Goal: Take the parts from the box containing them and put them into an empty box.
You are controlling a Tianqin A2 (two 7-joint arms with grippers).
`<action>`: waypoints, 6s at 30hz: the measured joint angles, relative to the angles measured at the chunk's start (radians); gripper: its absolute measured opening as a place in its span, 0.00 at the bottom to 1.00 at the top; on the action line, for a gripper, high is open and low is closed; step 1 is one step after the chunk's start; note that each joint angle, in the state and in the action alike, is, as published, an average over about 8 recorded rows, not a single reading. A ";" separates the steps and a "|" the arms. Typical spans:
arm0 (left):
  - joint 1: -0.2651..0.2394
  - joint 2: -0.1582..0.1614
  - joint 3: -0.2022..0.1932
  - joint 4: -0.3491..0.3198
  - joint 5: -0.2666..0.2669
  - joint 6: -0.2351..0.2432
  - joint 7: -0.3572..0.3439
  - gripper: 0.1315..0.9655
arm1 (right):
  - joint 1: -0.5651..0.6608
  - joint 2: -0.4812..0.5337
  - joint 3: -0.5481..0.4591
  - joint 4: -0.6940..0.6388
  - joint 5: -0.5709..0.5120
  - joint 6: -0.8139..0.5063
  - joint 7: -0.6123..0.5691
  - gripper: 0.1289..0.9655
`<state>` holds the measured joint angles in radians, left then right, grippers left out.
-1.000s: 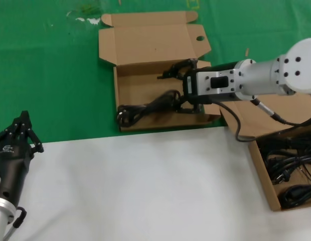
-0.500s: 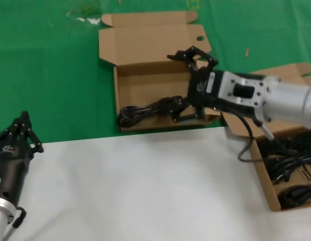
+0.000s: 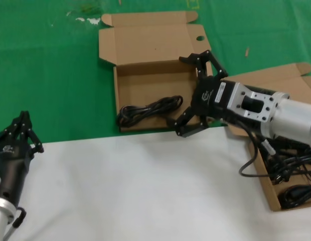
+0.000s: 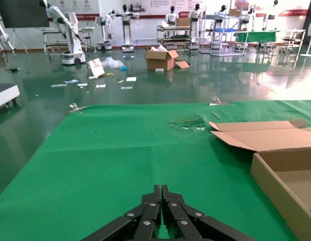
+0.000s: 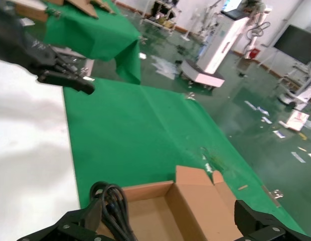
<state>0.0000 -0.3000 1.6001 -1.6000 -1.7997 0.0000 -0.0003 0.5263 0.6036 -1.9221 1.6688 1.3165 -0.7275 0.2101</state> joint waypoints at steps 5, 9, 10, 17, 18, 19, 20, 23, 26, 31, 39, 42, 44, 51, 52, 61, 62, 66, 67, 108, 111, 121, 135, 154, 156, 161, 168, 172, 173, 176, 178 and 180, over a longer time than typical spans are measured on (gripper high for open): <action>0.000 0.000 0.000 0.000 0.000 0.000 0.000 0.05 | -0.022 -0.012 0.013 -0.003 0.020 0.030 -0.009 0.94; 0.000 0.000 0.000 0.000 0.000 0.000 0.000 0.10 | -0.046 -0.027 0.028 -0.006 0.042 0.064 -0.019 0.98; 0.000 0.000 0.000 0.000 0.000 0.000 0.000 0.11 | -0.053 -0.030 0.032 -0.007 0.048 0.073 -0.021 0.98; 0.000 0.000 0.000 0.000 0.000 0.000 0.000 0.23 | -0.101 -0.058 0.062 -0.013 0.093 0.139 -0.041 1.00; 0.000 0.000 0.000 0.000 0.000 0.000 0.000 0.25 | -0.108 -0.062 0.066 -0.014 0.099 0.149 -0.043 1.00; 0.000 0.000 0.000 0.000 0.000 0.000 0.000 0.28 | -0.116 -0.067 0.071 -0.015 0.106 0.159 -0.046 1.00; 0.000 0.000 0.000 0.000 0.000 0.000 0.000 0.30 | -0.123 -0.071 0.075 -0.016 0.112 0.169 -0.049 1.00; 0.000 0.000 0.000 0.000 0.000 0.000 0.000 0.30 | -0.144 -0.083 0.088 -0.019 0.132 0.199 -0.058 1.00; 0.000 0.000 0.000 0.000 0.000 0.000 0.000 0.36 | -0.165 -0.095 0.101 -0.022 0.152 0.228 -0.066 1.00; 0.000 0.000 0.000 0.000 0.000 0.000 0.000 0.52 | -0.201 -0.116 0.123 -0.026 0.184 0.277 -0.080 1.00; 0.000 0.000 0.000 0.000 0.000 0.000 0.000 0.72 | -0.258 -0.149 0.158 -0.034 0.236 0.356 -0.103 1.00; 0.000 0.000 0.000 0.000 0.000 0.000 0.000 0.78 | -0.279 -0.161 0.171 -0.036 0.256 0.385 -0.111 1.00; 0.000 0.000 0.000 0.000 0.000 0.000 0.000 0.82 | -0.293 -0.169 0.179 -0.038 0.269 0.404 -0.117 1.00; 0.000 0.000 0.000 0.000 0.000 0.000 0.000 0.93 | -0.343 -0.198 0.210 -0.045 0.315 0.474 -0.137 1.00; 0.000 0.000 0.000 0.000 0.000 0.000 0.000 0.93 | -0.350 -0.202 0.214 -0.046 0.321 0.483 -0.140 1.00; 0.000 0.000 0.000 0.000 0.000 0.000 0.000 1.00 | -0.414 -0.239 0.253 -0.054 0.380 0.571 -0.165 1.00; 0.000 0.000 0.000 0.000 0.000 0.000 0.000 1.00 | -0.421 -0.243 0.257 -0.055 0.386 0.581 -0.168 1.00; 0.000 0.000 0.000 0.000 0.000 0.000 0.000 1.00 | -0.449 -0.259 0.275 -0.059 0.412 0.620 -0.179 1.00; 0.000 0.000 0.000 0.000 0.000 0.000 0.000 1.00 | -0.456 -0.263 0.279 -0.060 0.419 0.630 -0.182 1.00; 0.000 0.000 0.000 0.000 0.000 0.000 0.000 1.00 | -0.508 -0.293 0.311 -0.067 0.467 0.703 -0.203 1.00; 0.000 0.000 0.000 0.000 0.000 0.000 0.000 1.00 | -0.508 -0.293 0.311 -0.067 0.467 0.703 -0.203 1.00; 0.000 0.000 0.000 0.000 0.000 0.000 0.000 1.00 | -0.508 -0.293 0.311 -0.067 0.467 0.703 -0.203 1.00; 0.000 0.000 0.000 0.000 0.000 0.000 0.000 1.00 | -0.508 -0.293 0.311 -0.067 0.467 0.703 -0.203 1.00; 0.000 0.000 0.000 0.000 0.000 0.000 0.000 1.00 | -0.508 -0.293 0.311 -0.067 0.467 0.703 -0.203 1.00; 0.000 0.000 0.000 0.000 0.000 0.000 0.000 1.00 | -0.508 -0.293 0.311 -0.067 0.467 0.703 -0.203 1.00; 0.000 0.000 0.000 0.000 0.000 0.000 0.000 1.00 | -0.508 -0.293 0.311 -0.067 0.467 0.703 -0.203 1.00; 0.000 0.000 0.000 0.000 0.000 0.000 0.000 1.00 | -0.508 -0.293 0.311 -0.067 0.467 0.703 -0.203 1.00; 0.000 0.000 0.000 0.000 0.000 0.000 0.000 1.00 | -0.508 -0.293 0.311 -0.067 0.467 0.703 -0.203 1.00; 0.000 0.000 0.000 0.000 0.000 0.000 0.000 1.00 | -0.508 -0.293 0.311 -0.067 0.467 0.703 -0.203 1.00; 0.000 0.000 0.000 0.000 0.000 0.000 0.000 1.00 | -0.508 -0.293 0.311 -0.067 0.467 0.703 -0.203 1.00; 0.000 0.000 0.000 0.000 0.000 0.000 0.000 1.00 | -0.508 -0.293 0.311 -0.067 0.467 0.703 -0.203 1.00; 0.000 0.000 0.000 0.000 0.000 0.000 0.000 1.00 | -0.508 -0.293 0.311 -0.067 0.467 0.703 -0.203 1.00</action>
<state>0.0000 -0.3000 1.6000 -1.6000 -1.8000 0.0000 0.0000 0.0179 0.3103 -1.6109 1.6023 1.7836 -0.0247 0.0071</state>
